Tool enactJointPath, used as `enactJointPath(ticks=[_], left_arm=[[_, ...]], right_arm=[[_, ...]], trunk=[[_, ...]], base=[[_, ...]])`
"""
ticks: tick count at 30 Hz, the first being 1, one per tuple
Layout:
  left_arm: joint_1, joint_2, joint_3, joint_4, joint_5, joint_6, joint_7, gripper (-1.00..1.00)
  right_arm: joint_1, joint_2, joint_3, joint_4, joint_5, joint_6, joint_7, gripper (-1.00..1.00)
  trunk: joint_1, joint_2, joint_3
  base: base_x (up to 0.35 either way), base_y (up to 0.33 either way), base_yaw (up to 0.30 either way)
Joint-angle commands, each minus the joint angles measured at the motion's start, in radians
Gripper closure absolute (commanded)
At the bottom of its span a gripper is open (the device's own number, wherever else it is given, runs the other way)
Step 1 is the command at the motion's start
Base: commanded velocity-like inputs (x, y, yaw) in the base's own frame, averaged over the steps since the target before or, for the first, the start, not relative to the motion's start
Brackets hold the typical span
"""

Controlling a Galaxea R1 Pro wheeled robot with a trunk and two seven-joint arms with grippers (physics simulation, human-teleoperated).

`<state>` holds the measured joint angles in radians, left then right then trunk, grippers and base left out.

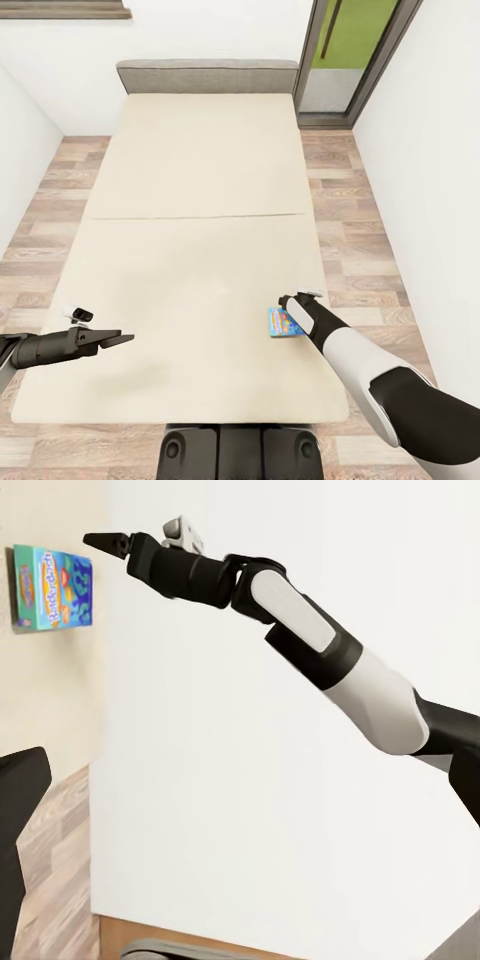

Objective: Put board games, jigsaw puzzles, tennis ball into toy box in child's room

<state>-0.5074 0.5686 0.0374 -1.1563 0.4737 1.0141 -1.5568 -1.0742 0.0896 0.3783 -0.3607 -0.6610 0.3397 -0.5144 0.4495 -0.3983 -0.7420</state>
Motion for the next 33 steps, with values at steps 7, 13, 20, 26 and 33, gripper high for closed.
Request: enactJointPath(ticks=[7,13,20,26,33], left_arm=[[0.000,0.000,-0.001,0.000,0.000,0.011,-0.003,-1.00],[0.000,0.000,-0.001,0.000,0.000,0.011,-0.002,-1.00],[0.000,-0.014,-0.002,0.000,0.000,0.011,-0.003,-1.00],[0.000,-0.018,-0.002,0.000,0.000,0.011,-0.003,-1.00],[0.000,-0.019,-0.002,0.000,-0.001,0.011,-0.003,-1.00]], right_arm=[[0.000,0.000,0.005,-0.036,-0.006,0.007,-0.007,-1.00],[-0.002,0.000,0.004,-0.083,-0.006,0.011,-0.007,-1.00],[-0.018,0.001,0.004,-0.126,-0.007,0.037,-0.008,-1.00],[-0.020,-0.002,-0.003,-0.131,-0.008,0.044,-0.008,-1.00],[-0.017,-0.013,-0.019,-0.132,-0.007,0.041,-0.007,-1.00]], trunk=[[0.001,-0.002,-0.013],[0.001,-0.002,-0.022],[0.001,-0.002,-0.034],[0.001,-0.002,-0.044],[0.001,-0.002,-0.055]], base=[[0.000,0.000,0.000],[0.000,0.000,0.000],[0.000,0.000,0.000],[0.000,0.000,0.000],[0.000,0.000,0.000]])
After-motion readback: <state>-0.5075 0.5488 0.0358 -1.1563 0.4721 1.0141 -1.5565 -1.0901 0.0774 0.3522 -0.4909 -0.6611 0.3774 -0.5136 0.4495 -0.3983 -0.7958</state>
